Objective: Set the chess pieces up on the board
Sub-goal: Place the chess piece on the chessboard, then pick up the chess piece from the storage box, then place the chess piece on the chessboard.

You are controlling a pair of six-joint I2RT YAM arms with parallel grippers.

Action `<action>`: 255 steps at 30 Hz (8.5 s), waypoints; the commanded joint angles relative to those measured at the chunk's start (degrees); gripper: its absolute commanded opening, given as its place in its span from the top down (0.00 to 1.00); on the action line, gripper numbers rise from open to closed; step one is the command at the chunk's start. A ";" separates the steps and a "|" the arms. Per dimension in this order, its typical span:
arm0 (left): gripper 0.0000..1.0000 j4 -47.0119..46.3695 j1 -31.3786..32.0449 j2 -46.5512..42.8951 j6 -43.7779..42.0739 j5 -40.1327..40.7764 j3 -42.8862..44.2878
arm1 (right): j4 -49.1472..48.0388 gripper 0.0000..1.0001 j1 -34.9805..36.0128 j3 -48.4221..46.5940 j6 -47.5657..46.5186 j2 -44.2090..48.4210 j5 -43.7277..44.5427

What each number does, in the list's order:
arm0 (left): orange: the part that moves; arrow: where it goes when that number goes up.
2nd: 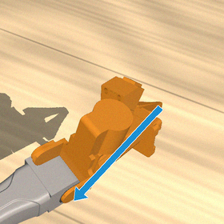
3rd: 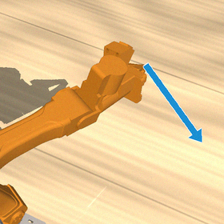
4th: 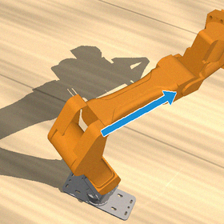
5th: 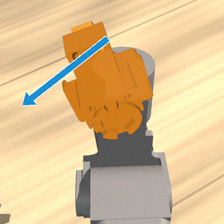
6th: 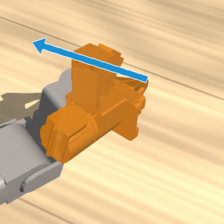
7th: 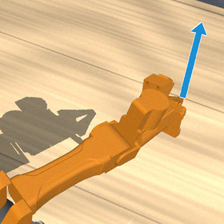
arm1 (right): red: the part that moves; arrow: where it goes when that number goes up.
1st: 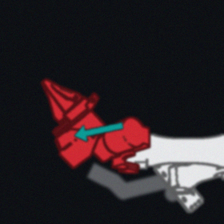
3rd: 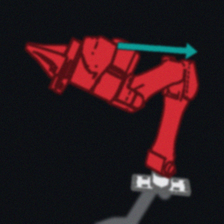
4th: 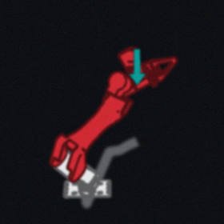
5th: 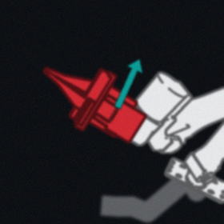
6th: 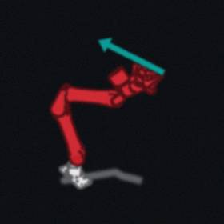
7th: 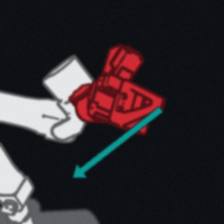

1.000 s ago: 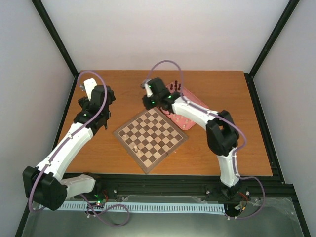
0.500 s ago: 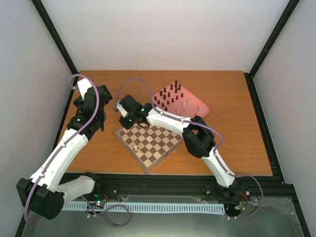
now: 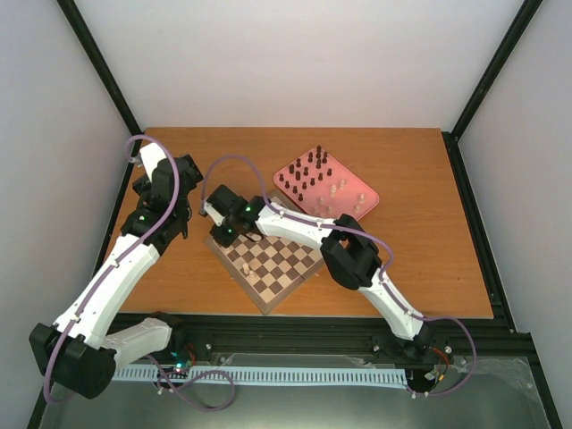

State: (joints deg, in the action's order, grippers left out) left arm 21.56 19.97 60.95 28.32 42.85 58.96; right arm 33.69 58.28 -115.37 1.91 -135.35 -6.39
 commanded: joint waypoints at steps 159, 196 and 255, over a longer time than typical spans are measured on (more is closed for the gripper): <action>0.00 -0.66 -0.28 8.71 -1.07 0.74 3.09 | -12.68 0.68 -39.89 24.19 11.45 10.37 16.62; 0.00 -0.63 -0.24 9.45 -1.03 0.61 3.62 | -19.45 0.97 -39.81 32.43 9.97 24.23 17.50; 0.00 -0.58 -0.23 2.95 -0.04 0.05 1.16 | -15.15 0.97 6.92 29.81 5.06 20.17 16.66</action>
State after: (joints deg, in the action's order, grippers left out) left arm 21.43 19.97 63.81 28.27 42.06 59.75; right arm 19.64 64.31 -85.95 7.79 -116.84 10.46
